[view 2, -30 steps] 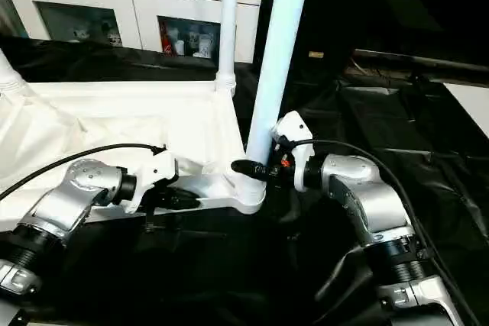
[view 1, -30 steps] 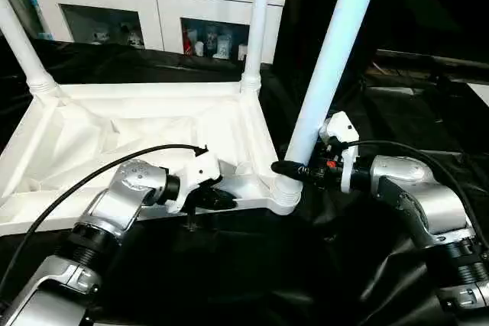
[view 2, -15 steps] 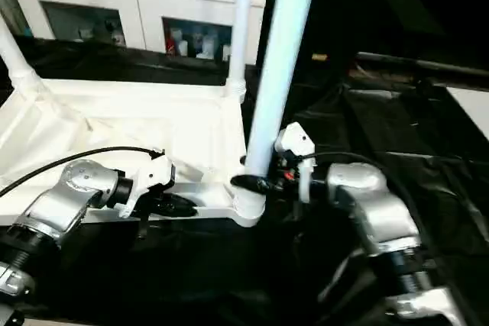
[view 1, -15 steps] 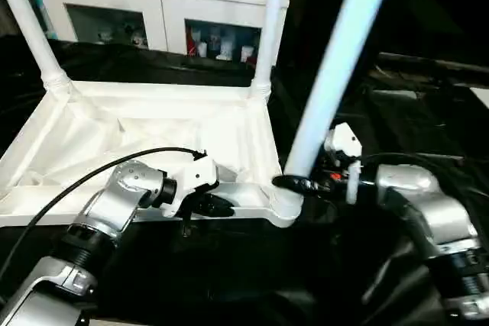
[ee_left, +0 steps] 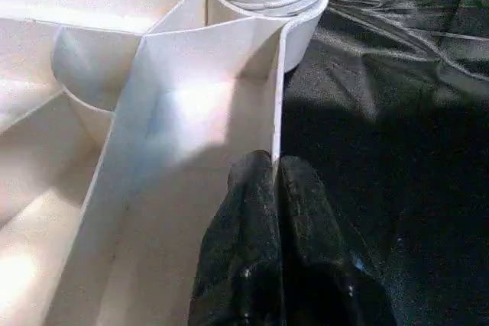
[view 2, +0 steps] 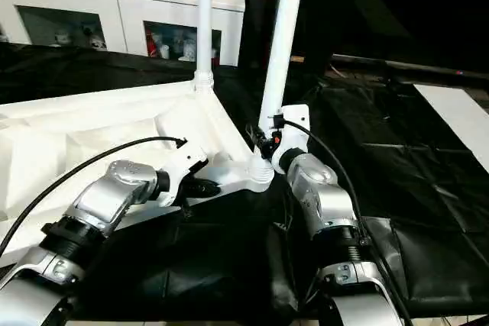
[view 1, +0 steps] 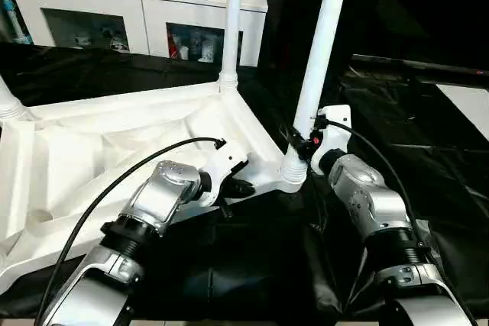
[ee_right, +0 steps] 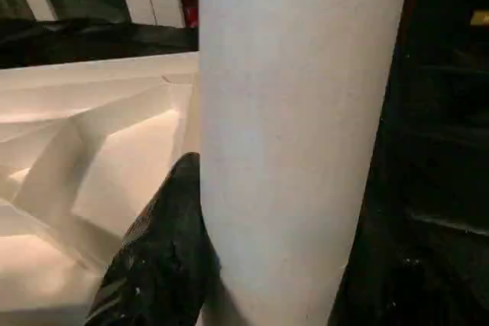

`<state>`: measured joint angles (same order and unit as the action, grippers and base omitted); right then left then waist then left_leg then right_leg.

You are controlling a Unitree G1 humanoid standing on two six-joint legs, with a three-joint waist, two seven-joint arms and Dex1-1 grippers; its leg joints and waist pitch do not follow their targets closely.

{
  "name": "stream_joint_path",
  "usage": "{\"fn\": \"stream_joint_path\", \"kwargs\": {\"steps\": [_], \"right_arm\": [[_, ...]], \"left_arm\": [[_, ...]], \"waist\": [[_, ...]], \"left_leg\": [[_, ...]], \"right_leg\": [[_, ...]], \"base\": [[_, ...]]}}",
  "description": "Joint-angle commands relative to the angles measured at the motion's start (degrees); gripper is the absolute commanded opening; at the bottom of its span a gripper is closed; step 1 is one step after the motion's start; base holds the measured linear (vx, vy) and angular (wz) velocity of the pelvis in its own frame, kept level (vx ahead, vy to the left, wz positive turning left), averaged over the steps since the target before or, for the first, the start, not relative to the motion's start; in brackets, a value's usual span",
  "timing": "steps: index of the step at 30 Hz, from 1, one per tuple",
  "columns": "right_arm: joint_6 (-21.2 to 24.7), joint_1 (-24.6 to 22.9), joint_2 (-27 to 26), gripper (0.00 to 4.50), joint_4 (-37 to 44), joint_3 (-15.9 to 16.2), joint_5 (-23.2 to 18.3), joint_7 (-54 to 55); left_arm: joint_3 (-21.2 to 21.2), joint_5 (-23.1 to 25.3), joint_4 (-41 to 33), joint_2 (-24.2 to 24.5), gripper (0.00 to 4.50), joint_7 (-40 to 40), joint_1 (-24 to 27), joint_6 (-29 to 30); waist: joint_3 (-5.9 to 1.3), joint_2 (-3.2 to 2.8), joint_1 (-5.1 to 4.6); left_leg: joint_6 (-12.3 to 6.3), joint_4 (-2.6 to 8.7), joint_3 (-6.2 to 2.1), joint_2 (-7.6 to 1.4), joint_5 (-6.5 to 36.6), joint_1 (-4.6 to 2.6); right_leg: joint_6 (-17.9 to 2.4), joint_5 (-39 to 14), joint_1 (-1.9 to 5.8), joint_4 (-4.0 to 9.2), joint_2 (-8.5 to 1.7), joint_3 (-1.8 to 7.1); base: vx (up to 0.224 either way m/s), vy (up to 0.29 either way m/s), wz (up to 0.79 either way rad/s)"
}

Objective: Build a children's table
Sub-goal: Insert table leg to table base

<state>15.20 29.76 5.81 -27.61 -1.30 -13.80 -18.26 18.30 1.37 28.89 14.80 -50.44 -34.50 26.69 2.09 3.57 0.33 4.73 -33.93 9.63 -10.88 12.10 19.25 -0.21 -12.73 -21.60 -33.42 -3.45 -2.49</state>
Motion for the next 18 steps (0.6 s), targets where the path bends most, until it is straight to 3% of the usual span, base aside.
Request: {"fn": "stream_joint_path", "kwargs": {"steps": [1,5,6,8,9,10,11,12,13,14,15,16,17,18], "right_arm": [[2.35,-4.08,0.28,1.8,-2.08,0.46,0.06,-2.22],[2.04,-5.04,1.3,1.8,3.22,-0.95,-4.58,-7.55],[2.24,-5.18,1.64,1.8,4.71,-1.39,-6.12,-9.35],[2.17,-5.28,2.01,1.8,7.36,-2.35,-8.6,-12.19],[2.35,-5.05,2.34,1.8,9.95,-3.56,-11.2,-14.69],[2.42,-4.87,2.65,1.8,11.19,-3.94,-12.09,-15.72],[2.43,-4.69,2.97,1.8,12.04,-4.12,-12.61,-16.46],[2.98,-4.25,3.73,1.8,13.25,-4.17,-13.23,-17.65],[3.15,-4.17,3.89,1.8,13.43,-4.17,-13.33,-17.88],[4.13,-3.48,4.76,1.8,14.66,-4.21,-14.2,-19.78],[4.26,-3.39,4.88,1.8,14.83,-4.22,-14.32,-20.05],[6.09,-2.69,5.96,1.8,15.91,-3.71,-15.16,-22.2],[7.88,-2.17,7.78,1.8,16.67,-1.7,-14.95,-25.16],[8.36,-2.08,8.38,1.8,16.9,-0.96,-14.86,-26.12]], "left_arm": [[-3.13,3.01,2.29,1.74,0.0,6.76,-2.31,-2.53],[-1.88,3.17,-1.47,4.18,0.0,4.2,-0.91,-4.1],[-1.88,2.69,-2.61,4.58,0.0,3.33,-0.5,-5.26],[-2.73,1.47,-4.92,4.83,0.0,2.48,0.21,-6.34],[-4.44,-0.29,-6.92,4.61,0.0,1.86,0.74,-9.08],[-5.94,-2.12,-8.02,4.34,0.0,1.29,0.8,-7.75],[-7.03,-3.7,-8.97,4.19,0.44,0.42,0.9,-6.89],[-8.26,-6.24,-10.99,4.35,0.44,-2.06,1.18,-6.75],[-8.34,-6.62,-11.38,4.42,0.55,-2.61,1.26,-7.12],[-10.16,-9.18,-13.33,4.71,0.55,-3.56,1.25,-5.56],[-10.42,-9.54,-13.59,4.75,0.61,-3.67,1.24,-5.31],[-12.83,-13.11,-15.37,4.71,0.72,-5.04,0.98,-3.17],[-15.97,-18.6,-16.85,3.99,0.92,-7.12,0.26,-0.16],[-16.87,-20.37,-17.29,3.79,0.92,-7.73,0.04,0.96]], "waist": [[-1.54,-1.16,-0.18],[-2.03,-1.14,-0.33],[-2.01,-1.19,-0.38],[-2.06,-1.34,-0.34],[-2.46,-1.29,-0.32],[-2.82,-1.29,-0.24],[-3.18,-1.02,-0.18],[-3.27,-1.07,0.0],[-3.71,-0.9,0.21],[-3.91,-0.91,0.47],[-3.94,-1.21,0.77],[-3.91,-0.65,0.75],[-3.86,-0.52,0.96],[-3.77,-0.62,1.05]], "left_leg": [[1.7,5.67,-1.36,-2.24,25.67,-0.64],[0.75,6.08,-1.42,-2.64,19.48,0.79],[0.59,6.11,-1.41,-2.62,19.11,0.97],[0.1,5.66,-1.12,-2.54,19.02,0.68],[-0.56,5.33,-0.87,-2.56,15.57,1.07],[-0.8,5.12,-0.82,-2.61,13.25,1.17],[-2.04,4.62,-0.48,-2.37,8.07,1.63],[-2.63,4.36,-0.42,-2.32,5.52,1.7],[-4.39,3.58,-0.14,-1.92,0.26,2.1],[-5.31,3.41,-0.01,-1.9,-2.34,2.03],[-7.12,3.01,0.18,-1.73,-5.59,2.15],[-8.76,2.73,0.48,-1.46,-6.65,2.26],[-9.8,2.64,0.57,-1.38,-6.71,2.36],[-9.91,2.63,0.52,-1.32,-6.6,2.38]], "right_leg": [[-7.58,-24.81,0.02,5.35,-4.48,2.37],[-8.48,-17.98,1.28,4.3,-4.5,2.43],[-8.52,-18.4,1.25,4.26,-4.44,2.31],[-8.74,-20.35,0.91,4.66,-4.59,2.45],[-9.85,-16.76,1.3,4.36,-4.57,2.6],[-10.59,-13.34,1.52,3.85,-4.5,2.61],[-12.08,-6.74,1.83,2.98,-4.3,2.48],[-13.01,-3.59,1.84,2.54,-4.3,2.49],[-14.9,4.19,2.11,1.47,-4.15,2.6],[-16.06,8.66,2.09,1.02,-4.1,2.62],[-17.93,16.02,1.95,0.31,-3.79,2.55],[-18.78,19.79,1.95,0.01,-3.48,2.52],[-19.08,20.97,1.95,-0.18,-3.49,2.47],[-19.31,20.51,2.0,-0.26,-3.49,2.37]], "base": [[0.0,0.0,0.0],[0.0,0.0,0.0],[0.0,0.0,0.0],[0.0,0.0,0.0],[0.0,0.0,0.0],[0.0,0.0,0.0],[0.0,0.0,0.0],[0.0,0.0,0.0],[0.056,-0.03,-0.02],[0.056,-0.03,-0.02],[0.059,-0.031,0.01],[0.0,0.0,0.0],[0.0,0.0,0.0],[0.0,0.0,0.0]]}}
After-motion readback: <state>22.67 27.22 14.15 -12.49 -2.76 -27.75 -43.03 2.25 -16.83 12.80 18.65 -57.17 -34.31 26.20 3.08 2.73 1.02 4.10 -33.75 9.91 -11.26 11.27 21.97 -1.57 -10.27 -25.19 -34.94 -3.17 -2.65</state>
